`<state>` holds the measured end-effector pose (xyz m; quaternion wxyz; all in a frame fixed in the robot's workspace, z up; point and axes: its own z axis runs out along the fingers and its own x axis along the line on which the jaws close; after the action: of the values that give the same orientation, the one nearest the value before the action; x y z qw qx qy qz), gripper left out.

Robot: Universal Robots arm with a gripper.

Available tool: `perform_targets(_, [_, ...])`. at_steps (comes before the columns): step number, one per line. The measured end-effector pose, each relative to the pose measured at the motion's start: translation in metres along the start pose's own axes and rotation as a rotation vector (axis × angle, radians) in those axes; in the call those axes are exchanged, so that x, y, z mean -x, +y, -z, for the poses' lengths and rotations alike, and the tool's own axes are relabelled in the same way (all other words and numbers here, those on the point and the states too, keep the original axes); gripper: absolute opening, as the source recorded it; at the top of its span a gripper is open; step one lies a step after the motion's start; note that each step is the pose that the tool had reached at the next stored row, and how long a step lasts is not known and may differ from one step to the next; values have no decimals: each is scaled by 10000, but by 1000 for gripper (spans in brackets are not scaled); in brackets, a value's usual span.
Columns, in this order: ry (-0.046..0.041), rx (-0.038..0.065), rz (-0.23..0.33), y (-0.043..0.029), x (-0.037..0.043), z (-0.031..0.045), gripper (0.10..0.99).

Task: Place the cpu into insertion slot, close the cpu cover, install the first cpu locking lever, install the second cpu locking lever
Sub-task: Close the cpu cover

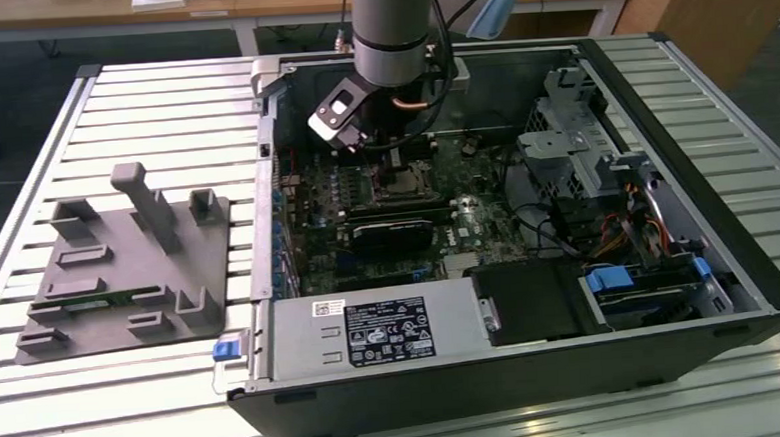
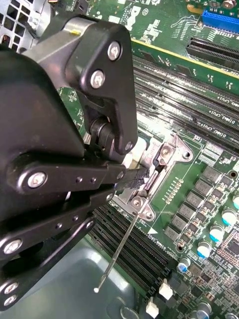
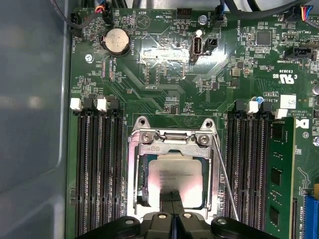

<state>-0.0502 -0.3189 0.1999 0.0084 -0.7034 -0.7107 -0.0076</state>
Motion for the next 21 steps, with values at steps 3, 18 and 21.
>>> perform_targets(3, [4,1,-1,18,-18,-4,106])
perform_targets(18, [17,2,1,101,-45,137,106])
perform_targets(21, [17,2,0,142,-44,137,106])
